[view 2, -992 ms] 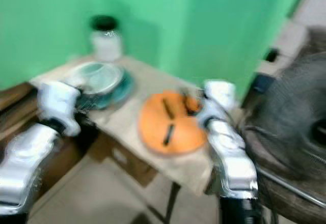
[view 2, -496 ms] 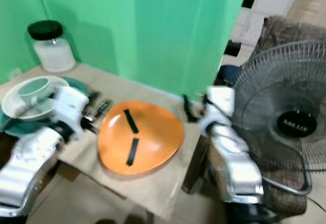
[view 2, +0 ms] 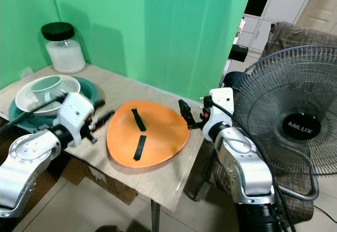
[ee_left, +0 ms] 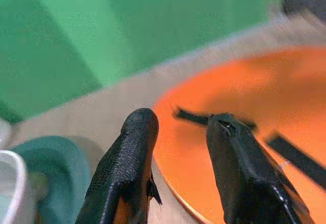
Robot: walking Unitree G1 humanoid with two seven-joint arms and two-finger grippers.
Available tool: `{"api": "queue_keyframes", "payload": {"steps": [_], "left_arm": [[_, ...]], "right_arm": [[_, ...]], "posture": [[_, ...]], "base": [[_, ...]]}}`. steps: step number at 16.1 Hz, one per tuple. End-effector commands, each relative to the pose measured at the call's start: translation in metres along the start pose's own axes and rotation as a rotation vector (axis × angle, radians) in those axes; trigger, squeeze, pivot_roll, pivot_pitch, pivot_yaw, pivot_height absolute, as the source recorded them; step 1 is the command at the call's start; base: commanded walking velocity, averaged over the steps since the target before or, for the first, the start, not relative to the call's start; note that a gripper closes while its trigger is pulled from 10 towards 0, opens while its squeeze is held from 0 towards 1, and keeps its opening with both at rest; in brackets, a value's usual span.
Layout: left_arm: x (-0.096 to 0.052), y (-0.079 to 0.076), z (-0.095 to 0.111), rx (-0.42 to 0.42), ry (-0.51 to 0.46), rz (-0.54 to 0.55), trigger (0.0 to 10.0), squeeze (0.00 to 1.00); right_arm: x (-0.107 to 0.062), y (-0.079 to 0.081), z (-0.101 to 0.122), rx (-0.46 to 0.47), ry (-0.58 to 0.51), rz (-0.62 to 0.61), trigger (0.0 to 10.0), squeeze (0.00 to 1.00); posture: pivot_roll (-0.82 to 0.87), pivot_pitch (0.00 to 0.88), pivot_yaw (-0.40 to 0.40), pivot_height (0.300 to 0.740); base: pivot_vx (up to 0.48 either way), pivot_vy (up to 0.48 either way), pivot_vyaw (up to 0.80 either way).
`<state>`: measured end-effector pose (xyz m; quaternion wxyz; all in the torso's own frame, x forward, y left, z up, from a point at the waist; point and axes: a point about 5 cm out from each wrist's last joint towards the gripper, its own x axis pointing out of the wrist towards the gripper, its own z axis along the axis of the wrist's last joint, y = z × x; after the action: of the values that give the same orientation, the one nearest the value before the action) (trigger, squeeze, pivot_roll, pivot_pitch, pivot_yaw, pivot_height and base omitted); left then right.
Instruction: Setting the table
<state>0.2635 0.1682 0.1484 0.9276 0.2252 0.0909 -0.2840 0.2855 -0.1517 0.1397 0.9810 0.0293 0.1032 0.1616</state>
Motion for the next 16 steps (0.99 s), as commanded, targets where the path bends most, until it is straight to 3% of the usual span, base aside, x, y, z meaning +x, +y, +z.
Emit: {"api": "queue_keyframes", "payload": {"steps": [1, 3, 7, 11, 16], "left_arm": [[0.003, -0.005, -0.008, -0.002, 0.033, -0.055, 10.0, 0.0], [0.004, -0.002, -0.01, 0.014, -0.005, -0.064, 10.0, 0.0], [0.003, 0.001, -0.03, 0.056, 0.052, -0.122, 10.0, 0.0], [0.011, -0.004, -0.047, 0.009, 0.039, -0.145, 10.0, 0.0], [0.01, -0.008, -0.067, 0.047, 0.102, -0.196, 10.0, 0.0]], "right_arm": [[0.0, -0.001, -0.004, -0.017, 0.035, 0.028, 10.0, 0.0], [-0.001, -0.004, -0.009, -0.045, 0.073, 0.044, 10.0, 0.0], [-0.005, -0.001, -0.02, -0.082, 0.148, 0.123, 10.0, 0.0], [-0.002, -0.001, -0.021, -0.086, 0.158, 0.118, 10.0, 0.0], [-0.005, -0.013, -0.017, -0.06, 0.156, 0.097, 10.0, 0.0]], "posture": [[0.21, 0.0, -0.039, 0.74], [0.2, 0.0, -0.037, 0.74], [0.21, 0.0, -0.045, 0.74], [0.21, 0.0, -0.053, 0.74], [0.2, 0.0, -0.049, 0.74]], "base": [[0.0, 0.0, 0.0], [0.0, 0.0, 0.0], [0.0, 0.0, 0.0], [0.0, 0.0, 0.0], [0.0, 0.0, 0.0]]}}
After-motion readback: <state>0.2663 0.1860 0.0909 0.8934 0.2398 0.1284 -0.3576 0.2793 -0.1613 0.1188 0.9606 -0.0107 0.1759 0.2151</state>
